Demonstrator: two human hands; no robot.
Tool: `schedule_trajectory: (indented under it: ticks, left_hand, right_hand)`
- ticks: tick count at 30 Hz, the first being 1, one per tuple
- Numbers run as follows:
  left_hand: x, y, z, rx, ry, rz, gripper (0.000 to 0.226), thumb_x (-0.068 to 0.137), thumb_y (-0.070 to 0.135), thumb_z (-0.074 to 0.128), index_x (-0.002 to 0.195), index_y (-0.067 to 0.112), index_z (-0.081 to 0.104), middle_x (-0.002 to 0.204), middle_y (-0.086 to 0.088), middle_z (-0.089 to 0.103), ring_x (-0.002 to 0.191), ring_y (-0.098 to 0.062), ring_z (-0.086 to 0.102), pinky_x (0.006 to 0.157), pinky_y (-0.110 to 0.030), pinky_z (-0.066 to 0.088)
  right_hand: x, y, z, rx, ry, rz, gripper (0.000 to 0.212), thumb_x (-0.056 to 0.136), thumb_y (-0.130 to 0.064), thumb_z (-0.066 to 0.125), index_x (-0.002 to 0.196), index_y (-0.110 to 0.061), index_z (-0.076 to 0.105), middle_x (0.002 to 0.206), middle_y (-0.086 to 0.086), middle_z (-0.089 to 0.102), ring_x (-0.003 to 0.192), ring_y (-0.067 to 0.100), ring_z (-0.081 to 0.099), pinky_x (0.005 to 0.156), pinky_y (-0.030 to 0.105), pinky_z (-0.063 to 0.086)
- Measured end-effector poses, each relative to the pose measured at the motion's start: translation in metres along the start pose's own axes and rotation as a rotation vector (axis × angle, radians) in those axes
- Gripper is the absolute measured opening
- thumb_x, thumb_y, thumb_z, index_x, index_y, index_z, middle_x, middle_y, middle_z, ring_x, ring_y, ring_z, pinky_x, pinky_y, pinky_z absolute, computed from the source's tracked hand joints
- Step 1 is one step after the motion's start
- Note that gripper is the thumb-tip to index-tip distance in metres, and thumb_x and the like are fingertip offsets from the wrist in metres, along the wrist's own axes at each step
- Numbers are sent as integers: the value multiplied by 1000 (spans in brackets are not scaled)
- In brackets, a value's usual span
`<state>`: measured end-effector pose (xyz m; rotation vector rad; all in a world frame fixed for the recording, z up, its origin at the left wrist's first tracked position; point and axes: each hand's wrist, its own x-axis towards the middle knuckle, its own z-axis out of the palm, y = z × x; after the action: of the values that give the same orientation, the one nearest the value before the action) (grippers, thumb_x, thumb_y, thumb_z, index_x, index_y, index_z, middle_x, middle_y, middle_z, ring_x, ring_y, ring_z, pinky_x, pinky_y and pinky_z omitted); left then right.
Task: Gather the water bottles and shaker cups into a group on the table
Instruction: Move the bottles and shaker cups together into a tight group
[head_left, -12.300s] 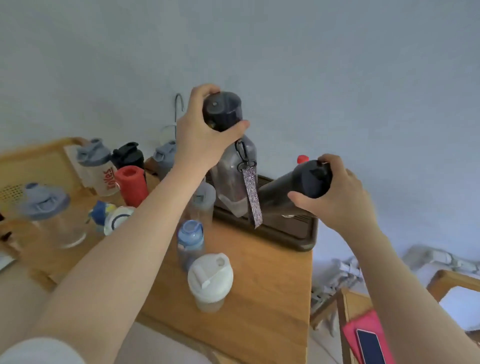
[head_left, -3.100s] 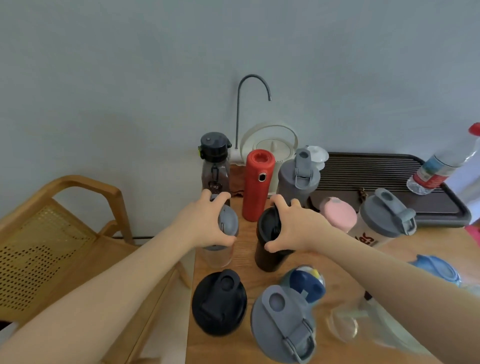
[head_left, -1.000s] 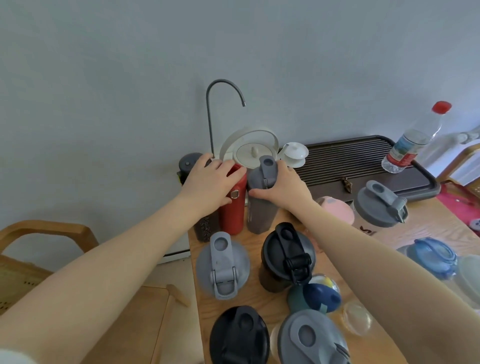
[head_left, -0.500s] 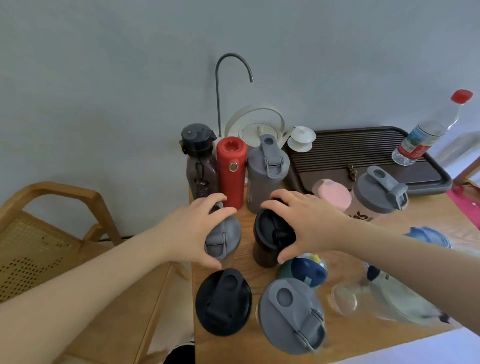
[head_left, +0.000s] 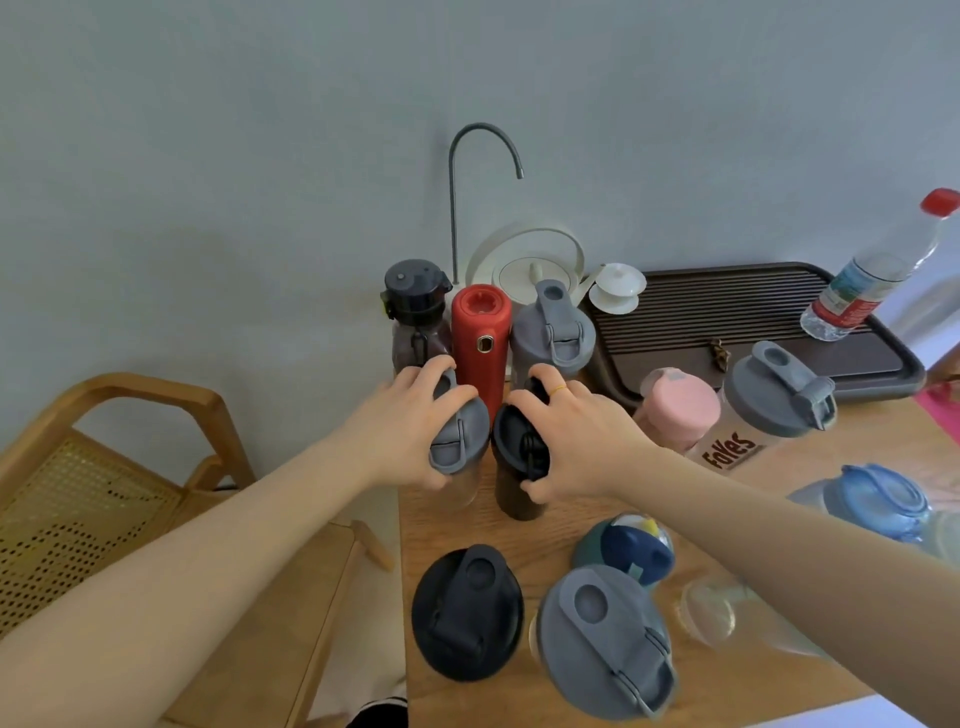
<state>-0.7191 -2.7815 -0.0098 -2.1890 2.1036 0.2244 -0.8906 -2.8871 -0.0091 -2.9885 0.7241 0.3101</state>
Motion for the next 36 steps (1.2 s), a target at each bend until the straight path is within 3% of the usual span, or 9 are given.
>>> schedule_trajectory:
  ticks: [7,10,13,17,21,27,30,32,36]
  left_hand:
    - [9,-12,-2,44,-13,31,90,69,42,68,141,23,18,150,-13,7,128,-35,28,104,-41,34]
    - [6,-14,-2,105,-10,31,102,68,59,64,145,27,6,154,-11,-5,136,-34,12,111,-46,19]
    - [4,-10,-2,35,116,90,99,66,74,51,145,29,10,156,-7,-9,138,-27,-7,113,-50,7]
    - [17,7,-10,-93,282,311,75,67,64,43,127,19,48,145,-13,37,131,-24,15,105,-51,26]
    - [34,35,-11,-206,281,361,64,71,55,42,119,16,55,138,-12,45,129,-25,26,101,-49,35]
    - [53,61,-22,-237,404,304,47,76,40,54,114,14,58,133,-11,51,127,-29,40,99,-40,34]
    - [59,72,-29,-284,495,232,46,77,41,45,108,11,62,126,-11,56,121,-26,43,99,-35,29]
    - [63,85,-32,-292,544,205,45,78,39,43,105,9,63,120,-11,59,117,-20,41,98,-33,31]
    - [74,123,-44,-356,636,174,37,78,35,44,99,10,62,103,-7,61,100,-12,46,87,-27,37]
  right_hand:
    - [8,-4,1,3,20,47,90,69,-56,66,141,-23,23,150,15,16,117,36,47,88,40,49]
    - [1,-9,0,-24,0,68,99,69,-65,61,146,-25,12,157,14,7,127,35,41,97,42,43]
    - [-17,-11,-9,-26,136,99,97,67,-78,43,144,-22,26,152,13,30,119,33,53,88,44,49]
    - [-50,27,-17,145,262,373,61,84,-53,51,133,-17,44,137,6,49,117,28,53,92,40,45]
    - [-57,88,-5,253,69,626,57,85,-38,59,133,-13,41,136,12,47,123,32,45,97,42,41]
    - [-23,110,13,127,-77,520,60,86,-35,56,137,-12,32,131,16,48,117,37,49,90,42,44]
    - [-19,110,16,79,-110,468,51,86,-27,53,132,-14,35,125,16,46,112,40,49,83,43,44]
    - [-27,115,4,165,-44,440,49,84,-26,52,130,-18,37,124,14,44,111,40,48,77,41,41]
    - [-63,138,-57,248,352,381,61,77,-40,61,132,-27,38,123,10,44,108,37,50,82,40,44]
